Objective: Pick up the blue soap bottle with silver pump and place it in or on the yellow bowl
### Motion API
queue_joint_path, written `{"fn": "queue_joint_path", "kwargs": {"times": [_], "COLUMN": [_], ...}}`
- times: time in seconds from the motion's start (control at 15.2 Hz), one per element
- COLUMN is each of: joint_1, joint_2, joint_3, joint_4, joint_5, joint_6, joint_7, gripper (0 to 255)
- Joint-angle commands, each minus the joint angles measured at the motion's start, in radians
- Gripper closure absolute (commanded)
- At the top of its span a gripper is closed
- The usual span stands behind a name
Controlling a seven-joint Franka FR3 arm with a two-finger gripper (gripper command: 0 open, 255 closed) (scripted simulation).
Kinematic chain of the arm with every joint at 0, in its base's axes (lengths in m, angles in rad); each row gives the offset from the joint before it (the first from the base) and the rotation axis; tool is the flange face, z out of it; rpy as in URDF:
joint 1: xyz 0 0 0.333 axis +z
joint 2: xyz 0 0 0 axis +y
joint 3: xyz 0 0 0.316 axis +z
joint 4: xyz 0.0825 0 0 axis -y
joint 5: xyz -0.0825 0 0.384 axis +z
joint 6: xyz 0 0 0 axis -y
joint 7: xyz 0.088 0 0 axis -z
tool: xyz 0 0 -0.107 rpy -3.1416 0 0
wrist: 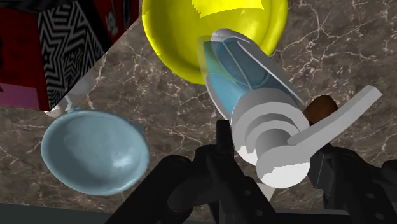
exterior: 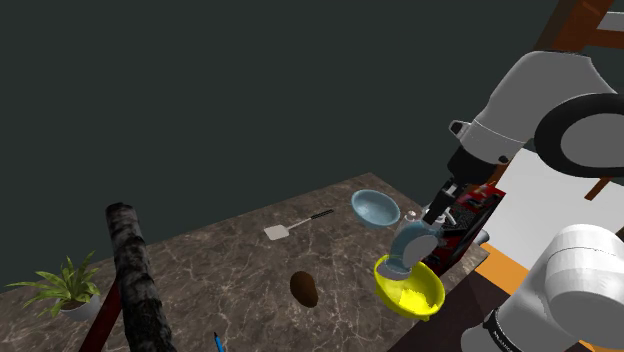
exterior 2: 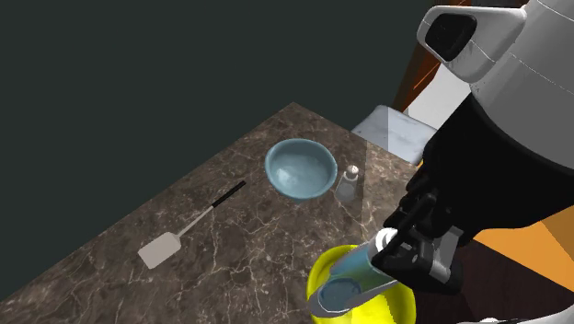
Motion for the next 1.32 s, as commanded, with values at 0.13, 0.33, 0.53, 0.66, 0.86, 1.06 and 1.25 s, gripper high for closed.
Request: {"fn": "queue_joint_path", "kwargs": {"times": [0.13,0.33,0.53,0.66,0.86,1.06,1.25], "joint_1": [0.0,0.0,0.0,-0.005,-0.008,-0.008,-0.008], "joint_2": [0.0,0.0,0.0,-0.004,0.0,0.0,0.0], "joint_3": [0.0,0.0,0.0,-0.009,-0.016,-0.016,-0.016], "joint_4": [0.0,0.0,0.0,0.065,0.126,0.126,0.126], "joint_5": [0.0,0.0,0.0,-0.009,-0.016,-0.016,-0.016], "joint_6": [0.001,0.001,0.001,-0.068,-0.127,-0.127,-0.127], "joint_7": [0.0,0.0,0.0,0.001,0.001,0.001,0.001], "gripper": [255,0,0,0,0,0,0]}}
